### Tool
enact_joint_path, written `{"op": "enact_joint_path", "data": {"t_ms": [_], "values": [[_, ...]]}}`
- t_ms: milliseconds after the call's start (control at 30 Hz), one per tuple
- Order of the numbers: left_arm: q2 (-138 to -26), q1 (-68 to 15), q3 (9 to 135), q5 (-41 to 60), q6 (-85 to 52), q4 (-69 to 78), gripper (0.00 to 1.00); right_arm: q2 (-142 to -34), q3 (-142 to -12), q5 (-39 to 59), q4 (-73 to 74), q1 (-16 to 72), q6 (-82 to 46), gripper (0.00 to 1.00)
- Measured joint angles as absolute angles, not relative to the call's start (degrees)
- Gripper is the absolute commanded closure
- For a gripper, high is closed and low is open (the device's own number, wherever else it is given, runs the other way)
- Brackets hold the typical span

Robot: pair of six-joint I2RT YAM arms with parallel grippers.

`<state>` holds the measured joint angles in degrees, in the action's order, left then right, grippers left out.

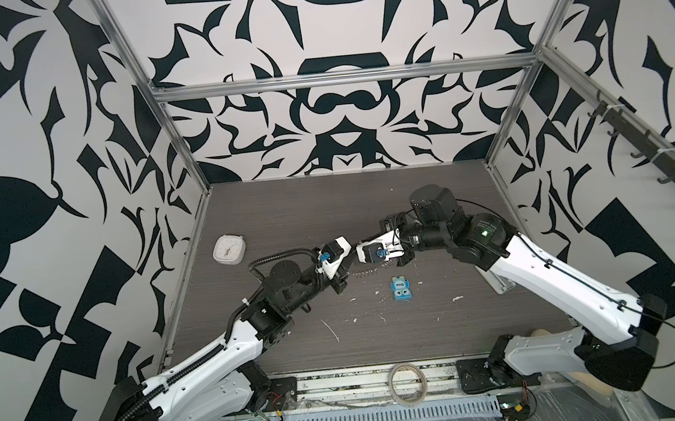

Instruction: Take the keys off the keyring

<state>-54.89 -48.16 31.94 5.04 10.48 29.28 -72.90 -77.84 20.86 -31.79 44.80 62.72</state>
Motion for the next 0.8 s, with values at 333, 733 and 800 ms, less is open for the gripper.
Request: {"op": "enact_joint_path", "data": {"t_ms": [333, 733, 800], "values": [[-55.6, -48.4, 32.3, 3.4, 10.3, 29.4, 1.0, -72.9, -78.0, 19.4, -31.9, 44.3, 62.7, 1.0], [-59.1, -50.4, 31.3, -3.9, 9.3, 38.7, 1.0, -72.9, -79.5, 13.9, -32.6, 44.6, 50.8, 1.0], [-60.1, -50.5, 31.3, -3.9, 10.0, 39.8, 1.0, -72.9, -79.5, 12.9, -32.7, 45.0, 47.3, 1.0]]}}
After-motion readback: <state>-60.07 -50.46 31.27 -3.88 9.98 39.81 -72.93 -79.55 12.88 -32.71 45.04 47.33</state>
